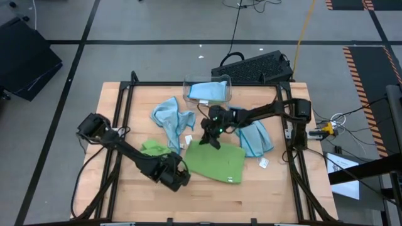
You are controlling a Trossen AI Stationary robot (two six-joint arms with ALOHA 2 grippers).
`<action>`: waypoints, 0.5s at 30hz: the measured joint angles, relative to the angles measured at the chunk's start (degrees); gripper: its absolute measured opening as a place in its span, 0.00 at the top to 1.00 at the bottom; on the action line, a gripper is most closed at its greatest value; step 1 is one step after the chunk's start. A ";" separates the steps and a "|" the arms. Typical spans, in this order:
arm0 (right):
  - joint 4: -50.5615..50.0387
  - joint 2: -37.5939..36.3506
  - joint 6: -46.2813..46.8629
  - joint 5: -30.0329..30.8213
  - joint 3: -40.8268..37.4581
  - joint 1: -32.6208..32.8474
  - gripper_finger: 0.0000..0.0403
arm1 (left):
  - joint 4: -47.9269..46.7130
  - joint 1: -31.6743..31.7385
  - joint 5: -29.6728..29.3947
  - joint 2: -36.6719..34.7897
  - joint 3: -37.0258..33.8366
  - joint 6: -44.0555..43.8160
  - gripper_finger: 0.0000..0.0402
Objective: Fold microfiber towels
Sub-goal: Fold the right green microfiber cloth
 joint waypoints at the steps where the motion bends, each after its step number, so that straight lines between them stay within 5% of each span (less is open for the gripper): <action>1: -0.70 -0.39 -0.72 -0.04 0.00 -0.84 1.00 | 0.03 0.67 -0.01 0.00 -0.06 0.13 0.14; 10: -5.51 -3.43 -3.49 -0.23 0.00 -6.92 1.00 | 4.12 7.90 0.12 -2.75 -0.04 7.62 0.20; 15: -7.41 -4.42 -5.54 -1.42 0.00 -8.24 1.00 | 0.36 14.26 -3.10 -5.45 -0.07 19.00 0.27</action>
